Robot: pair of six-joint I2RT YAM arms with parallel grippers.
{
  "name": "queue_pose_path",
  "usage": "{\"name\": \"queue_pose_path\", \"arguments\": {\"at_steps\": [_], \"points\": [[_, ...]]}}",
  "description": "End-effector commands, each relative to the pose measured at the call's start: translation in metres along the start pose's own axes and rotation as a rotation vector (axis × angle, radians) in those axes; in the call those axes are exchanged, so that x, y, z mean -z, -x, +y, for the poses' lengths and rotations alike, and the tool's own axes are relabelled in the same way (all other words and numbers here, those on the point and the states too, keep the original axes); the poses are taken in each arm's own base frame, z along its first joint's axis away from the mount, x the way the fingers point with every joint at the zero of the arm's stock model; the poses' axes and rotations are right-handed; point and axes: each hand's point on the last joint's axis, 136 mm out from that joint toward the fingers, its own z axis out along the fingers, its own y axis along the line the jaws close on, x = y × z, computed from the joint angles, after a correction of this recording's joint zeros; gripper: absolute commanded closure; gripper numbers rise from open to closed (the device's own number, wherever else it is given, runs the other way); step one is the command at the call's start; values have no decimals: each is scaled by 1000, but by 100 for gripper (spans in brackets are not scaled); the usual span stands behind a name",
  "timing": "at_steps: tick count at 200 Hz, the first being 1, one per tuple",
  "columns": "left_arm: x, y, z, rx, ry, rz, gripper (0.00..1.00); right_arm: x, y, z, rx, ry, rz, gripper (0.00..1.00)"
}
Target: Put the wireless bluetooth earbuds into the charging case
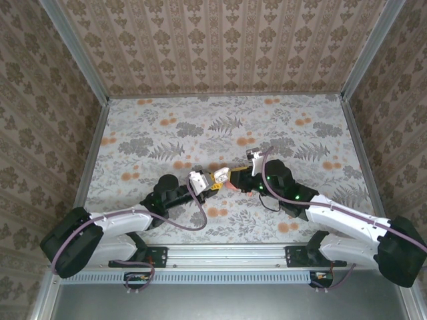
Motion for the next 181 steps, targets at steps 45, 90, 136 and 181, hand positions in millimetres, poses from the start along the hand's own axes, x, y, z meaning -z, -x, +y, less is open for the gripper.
{"name": "queue_pose_path", "arguments": {"at_steps": [45,90,136,181], "points": [[1,28,0,-5,-8,-83,95,0,5,-6,32,-40,-45,74],[1,31,-2,-7,-16,-90,95,-1,8,-3,43,-40,-61,74],[2,35,0,-6,-5,-100,95,-1,3,-4,66,-53,-43,74],[2,38,1,-10,-1,-107,95,-2,-4,-5,108,-93,-17,74]]}}
